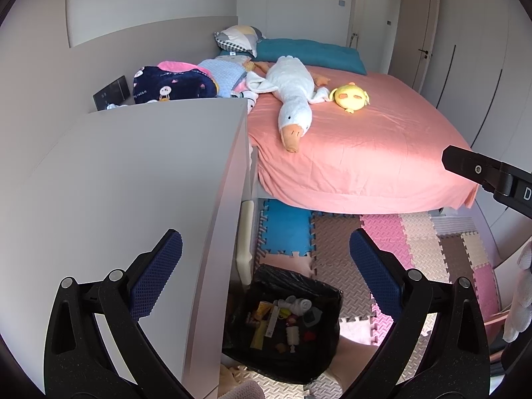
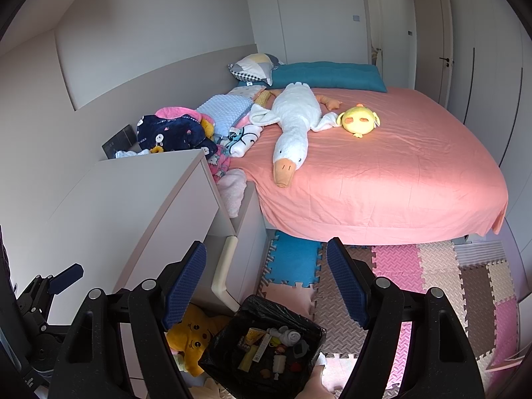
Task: Collect trash
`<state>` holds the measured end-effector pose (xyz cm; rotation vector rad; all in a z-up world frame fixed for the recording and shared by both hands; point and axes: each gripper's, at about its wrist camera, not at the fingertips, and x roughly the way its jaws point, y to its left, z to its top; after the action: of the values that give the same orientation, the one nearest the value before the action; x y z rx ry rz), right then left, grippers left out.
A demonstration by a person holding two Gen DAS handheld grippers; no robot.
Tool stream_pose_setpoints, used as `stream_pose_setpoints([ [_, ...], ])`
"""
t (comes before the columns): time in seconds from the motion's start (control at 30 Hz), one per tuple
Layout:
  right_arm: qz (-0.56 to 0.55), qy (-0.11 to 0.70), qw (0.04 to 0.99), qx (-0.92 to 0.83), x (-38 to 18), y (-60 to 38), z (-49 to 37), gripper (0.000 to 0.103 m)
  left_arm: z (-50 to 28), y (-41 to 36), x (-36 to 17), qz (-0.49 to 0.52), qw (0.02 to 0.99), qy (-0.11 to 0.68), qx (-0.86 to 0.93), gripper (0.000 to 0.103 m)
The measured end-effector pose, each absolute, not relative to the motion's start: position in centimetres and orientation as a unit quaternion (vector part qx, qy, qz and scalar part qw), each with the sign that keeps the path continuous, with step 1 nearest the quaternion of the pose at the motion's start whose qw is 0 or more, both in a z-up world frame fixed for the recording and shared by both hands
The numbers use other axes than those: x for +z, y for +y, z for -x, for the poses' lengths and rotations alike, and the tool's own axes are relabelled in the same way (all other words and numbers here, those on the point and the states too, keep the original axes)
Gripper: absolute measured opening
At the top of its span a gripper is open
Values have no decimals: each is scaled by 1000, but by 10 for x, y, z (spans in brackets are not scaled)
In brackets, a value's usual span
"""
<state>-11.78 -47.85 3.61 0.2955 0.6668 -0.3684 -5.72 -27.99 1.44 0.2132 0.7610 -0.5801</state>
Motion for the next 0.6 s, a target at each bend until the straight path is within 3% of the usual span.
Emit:
stream_pose_setpoints([
  [0.6, -143, 324, 918, -179, 36, -479, 119, 75, 66, -283, 18, -111, 884, 352, -286, 97],
])
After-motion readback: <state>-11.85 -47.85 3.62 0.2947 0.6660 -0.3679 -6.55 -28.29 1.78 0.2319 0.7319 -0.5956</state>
